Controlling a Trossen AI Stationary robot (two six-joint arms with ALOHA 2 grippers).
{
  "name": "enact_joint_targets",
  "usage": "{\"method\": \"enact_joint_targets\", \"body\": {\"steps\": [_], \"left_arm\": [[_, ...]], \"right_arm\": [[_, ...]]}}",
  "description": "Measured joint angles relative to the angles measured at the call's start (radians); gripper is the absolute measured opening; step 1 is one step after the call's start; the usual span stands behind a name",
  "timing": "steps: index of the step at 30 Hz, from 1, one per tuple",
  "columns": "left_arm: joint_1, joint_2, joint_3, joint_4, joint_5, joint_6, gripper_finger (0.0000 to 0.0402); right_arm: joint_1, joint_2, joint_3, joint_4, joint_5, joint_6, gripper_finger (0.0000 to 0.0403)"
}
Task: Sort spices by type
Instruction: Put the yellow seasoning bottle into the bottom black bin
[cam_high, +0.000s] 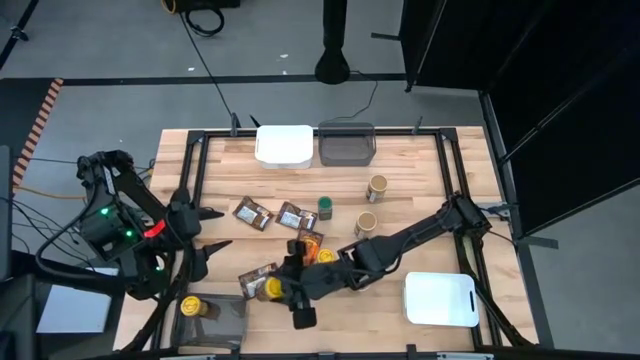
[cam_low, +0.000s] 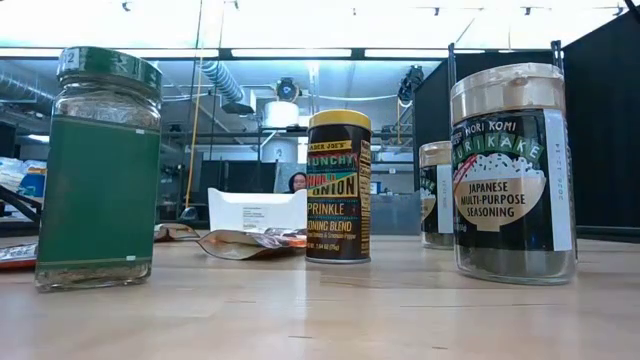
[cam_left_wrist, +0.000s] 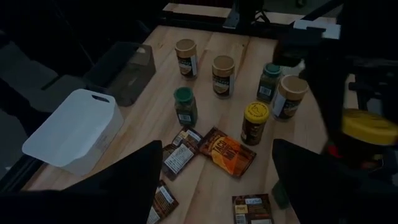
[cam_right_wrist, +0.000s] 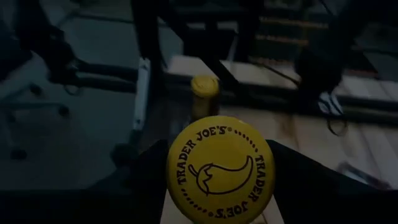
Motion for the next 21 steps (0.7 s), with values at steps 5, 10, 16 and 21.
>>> {"method": "enact_joint_targets", "body": {"steps": [5,10,16,21], "left_arm": [[0.0,-0.001,0.0,0.0,-0.002,0.0,0.031],[0.0,-0.002,0.0,0.0,-0.004,0.0,0.031],[0.0,-0.008,0.0,0.001,-0.009,-0.003,0.031],[0.0,-0.013,0.0,0.0,-0.017,-0.003,0.031]], "right_arm": [[-0.015,0.039,0.0,0.106,-0.066,-0.003,0.0241],[-0.026,0.049,0.0,0.202,-0.076,-0.006,0.0241],[-0.047,0.102,0.016,0.326,-0.129,-0.026,0.0241],[-0.05,0.251,0.206,0.286,-0.179,-0.026,0.0241]]}}
